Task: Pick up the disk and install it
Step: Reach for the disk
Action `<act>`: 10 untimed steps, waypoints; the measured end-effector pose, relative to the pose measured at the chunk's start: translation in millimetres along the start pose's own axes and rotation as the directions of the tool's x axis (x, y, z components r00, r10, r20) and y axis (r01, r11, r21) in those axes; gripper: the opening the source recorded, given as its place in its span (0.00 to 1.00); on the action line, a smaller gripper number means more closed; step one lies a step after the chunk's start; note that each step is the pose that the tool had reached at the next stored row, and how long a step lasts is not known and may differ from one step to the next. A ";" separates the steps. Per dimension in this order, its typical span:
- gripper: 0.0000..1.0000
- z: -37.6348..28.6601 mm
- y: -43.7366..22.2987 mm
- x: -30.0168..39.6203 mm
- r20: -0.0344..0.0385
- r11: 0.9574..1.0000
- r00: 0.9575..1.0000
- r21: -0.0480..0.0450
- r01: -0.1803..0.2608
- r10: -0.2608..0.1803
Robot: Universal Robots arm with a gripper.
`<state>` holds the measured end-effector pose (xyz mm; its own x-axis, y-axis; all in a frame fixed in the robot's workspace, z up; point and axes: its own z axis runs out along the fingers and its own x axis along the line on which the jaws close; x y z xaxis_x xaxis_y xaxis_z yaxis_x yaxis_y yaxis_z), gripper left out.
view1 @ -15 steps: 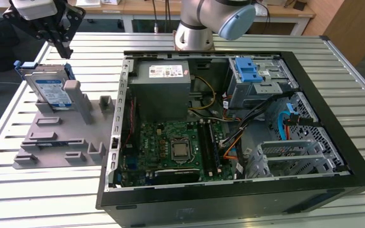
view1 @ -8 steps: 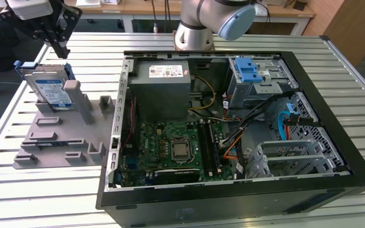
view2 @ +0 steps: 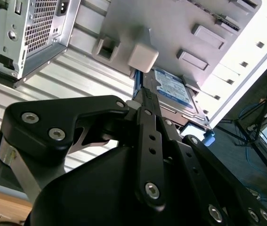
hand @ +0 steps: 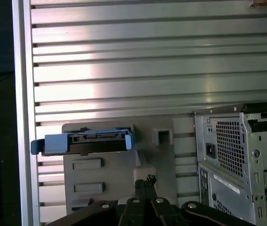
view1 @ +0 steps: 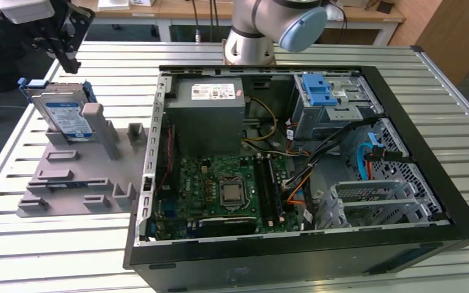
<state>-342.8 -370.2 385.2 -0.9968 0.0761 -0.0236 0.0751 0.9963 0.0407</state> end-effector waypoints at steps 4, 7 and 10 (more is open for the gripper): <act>0.11 1.1 3.2 11.3 -0.001 1.000 1.000 0.001 0.000 0.000; 0.11 2.8 8.2 20.1 -0.003 1.000 1.000 0.004 0.000 0.000; 0.11 5.5 16.0 28.0 -0.006 1.000 1.000 0.010 0.000 0.000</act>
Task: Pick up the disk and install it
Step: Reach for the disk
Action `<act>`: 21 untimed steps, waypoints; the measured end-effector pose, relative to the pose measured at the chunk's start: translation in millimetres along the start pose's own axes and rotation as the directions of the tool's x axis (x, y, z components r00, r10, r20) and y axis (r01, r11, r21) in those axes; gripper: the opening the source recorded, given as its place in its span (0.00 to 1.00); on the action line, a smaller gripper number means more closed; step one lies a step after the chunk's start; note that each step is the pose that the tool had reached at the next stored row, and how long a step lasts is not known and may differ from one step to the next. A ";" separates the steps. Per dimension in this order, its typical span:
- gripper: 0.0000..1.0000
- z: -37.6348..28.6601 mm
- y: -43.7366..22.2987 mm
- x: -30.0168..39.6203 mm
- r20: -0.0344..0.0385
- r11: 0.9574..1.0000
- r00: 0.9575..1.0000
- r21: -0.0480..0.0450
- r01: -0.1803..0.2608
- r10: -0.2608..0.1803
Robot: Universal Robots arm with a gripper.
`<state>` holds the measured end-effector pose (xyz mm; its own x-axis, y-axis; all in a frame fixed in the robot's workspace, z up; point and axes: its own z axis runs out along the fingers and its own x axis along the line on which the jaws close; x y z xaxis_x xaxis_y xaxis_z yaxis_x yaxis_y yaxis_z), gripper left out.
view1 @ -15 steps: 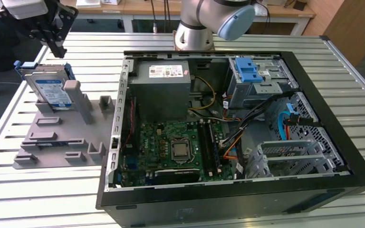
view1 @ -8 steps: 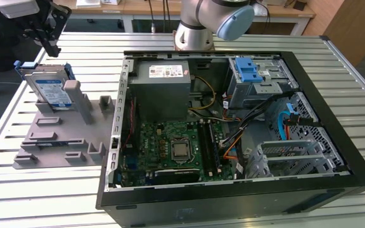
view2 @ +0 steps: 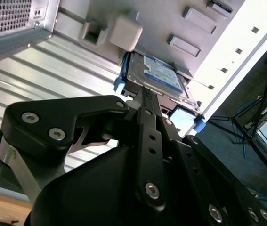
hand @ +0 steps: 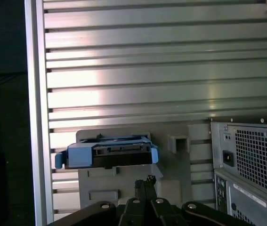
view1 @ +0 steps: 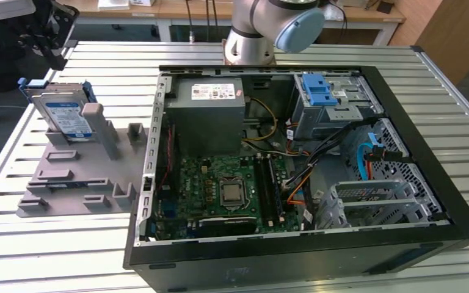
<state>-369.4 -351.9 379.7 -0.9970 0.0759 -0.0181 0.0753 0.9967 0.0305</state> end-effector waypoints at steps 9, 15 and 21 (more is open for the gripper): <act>0.11 7.2 5.7 33.1 0.000 1.000 1.000 0.009 0.000 0.000; 0.11 8.7 7.8 46.7 -0.001 1.000 1.000 0.009 0.000 0.000; 0.11 9.7 8.6 55.7 -0.001 1.000 1.000 0.009 0.000 0.000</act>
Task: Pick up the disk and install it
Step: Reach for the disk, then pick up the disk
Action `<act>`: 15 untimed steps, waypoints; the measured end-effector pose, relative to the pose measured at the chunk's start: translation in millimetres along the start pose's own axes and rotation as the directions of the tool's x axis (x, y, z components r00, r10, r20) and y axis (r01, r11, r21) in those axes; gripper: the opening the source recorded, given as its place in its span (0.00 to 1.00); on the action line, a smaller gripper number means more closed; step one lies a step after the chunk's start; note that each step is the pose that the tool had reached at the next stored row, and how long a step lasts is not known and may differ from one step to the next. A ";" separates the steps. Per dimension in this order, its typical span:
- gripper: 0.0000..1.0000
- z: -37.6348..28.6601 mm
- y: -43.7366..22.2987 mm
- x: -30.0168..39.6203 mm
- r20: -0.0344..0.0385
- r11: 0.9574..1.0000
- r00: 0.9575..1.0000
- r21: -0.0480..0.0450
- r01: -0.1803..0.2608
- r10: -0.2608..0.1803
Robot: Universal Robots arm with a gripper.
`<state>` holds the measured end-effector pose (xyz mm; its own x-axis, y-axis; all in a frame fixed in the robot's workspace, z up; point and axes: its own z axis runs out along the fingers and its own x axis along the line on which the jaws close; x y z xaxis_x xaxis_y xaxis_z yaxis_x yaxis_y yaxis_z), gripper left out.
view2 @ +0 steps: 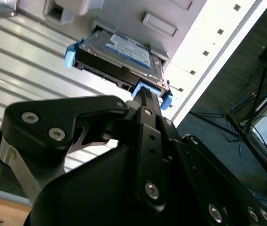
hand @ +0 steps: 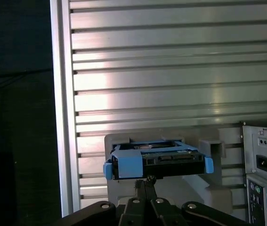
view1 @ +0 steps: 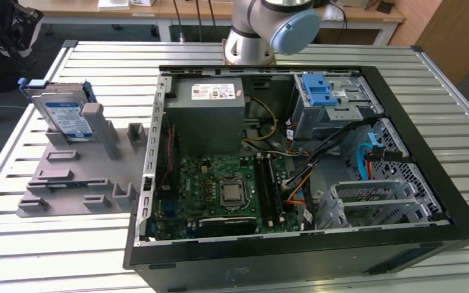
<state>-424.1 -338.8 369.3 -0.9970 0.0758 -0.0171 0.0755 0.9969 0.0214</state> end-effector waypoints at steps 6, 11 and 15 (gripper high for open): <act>0.11 0.0 0.1 0.8 0.000 1.000 1.000 0.000 0.000 0.000; 0.11 0.1 0.1 1.1 0.000 1.000 1.000 0.000 0.000 0.000; 0.11 0.1 0.1 1.1 0.000 1.000 1.000 0.000 0.007 -0.007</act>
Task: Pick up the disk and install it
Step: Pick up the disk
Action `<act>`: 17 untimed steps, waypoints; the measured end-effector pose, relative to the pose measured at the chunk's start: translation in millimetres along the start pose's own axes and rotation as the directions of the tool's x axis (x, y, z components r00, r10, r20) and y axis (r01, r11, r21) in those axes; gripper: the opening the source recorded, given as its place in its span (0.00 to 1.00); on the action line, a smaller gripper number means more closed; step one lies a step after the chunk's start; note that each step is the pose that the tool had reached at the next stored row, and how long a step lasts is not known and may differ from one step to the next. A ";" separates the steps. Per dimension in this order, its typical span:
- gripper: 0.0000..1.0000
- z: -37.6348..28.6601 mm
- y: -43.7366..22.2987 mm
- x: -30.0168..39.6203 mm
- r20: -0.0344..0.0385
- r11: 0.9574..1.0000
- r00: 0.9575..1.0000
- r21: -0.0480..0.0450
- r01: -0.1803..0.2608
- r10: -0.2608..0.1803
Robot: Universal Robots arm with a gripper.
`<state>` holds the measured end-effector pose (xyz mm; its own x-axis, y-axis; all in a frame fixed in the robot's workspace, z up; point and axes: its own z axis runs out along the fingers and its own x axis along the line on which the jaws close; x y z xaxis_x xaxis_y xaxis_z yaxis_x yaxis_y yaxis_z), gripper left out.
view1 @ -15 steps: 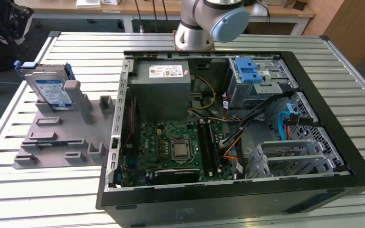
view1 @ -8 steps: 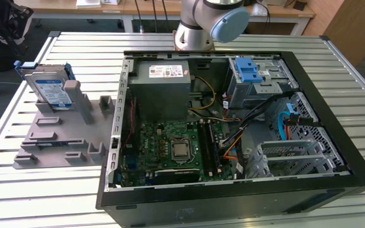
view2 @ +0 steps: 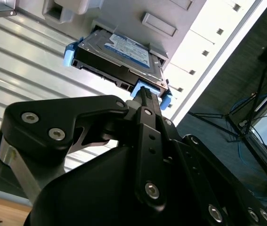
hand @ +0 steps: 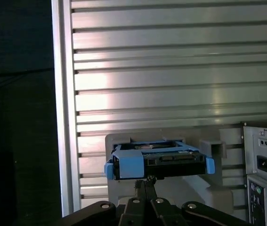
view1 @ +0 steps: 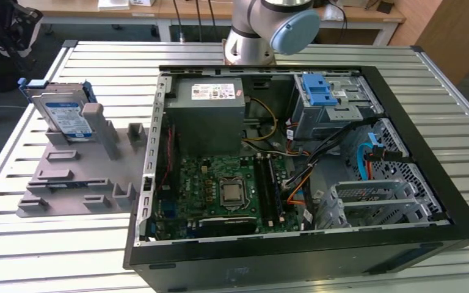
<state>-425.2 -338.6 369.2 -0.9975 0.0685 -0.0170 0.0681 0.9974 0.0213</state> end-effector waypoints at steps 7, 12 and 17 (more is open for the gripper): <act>0.11 0.1 0.0 0.1 -0.002 0.996 0.996 -0.001 0.084 -0.084; 0.11 0.3 0.0 0.1 -0.003 0.987 0.987 -0.003 0.162 -0.162; 0.11 0.5 -0.1 0.0 -0.005 0.970 0.970 -0.002 0.244 -0.244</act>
<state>-425.3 -338.7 368.6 -0.9841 -0.1770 -0.0167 -0.1773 0.9840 0.0182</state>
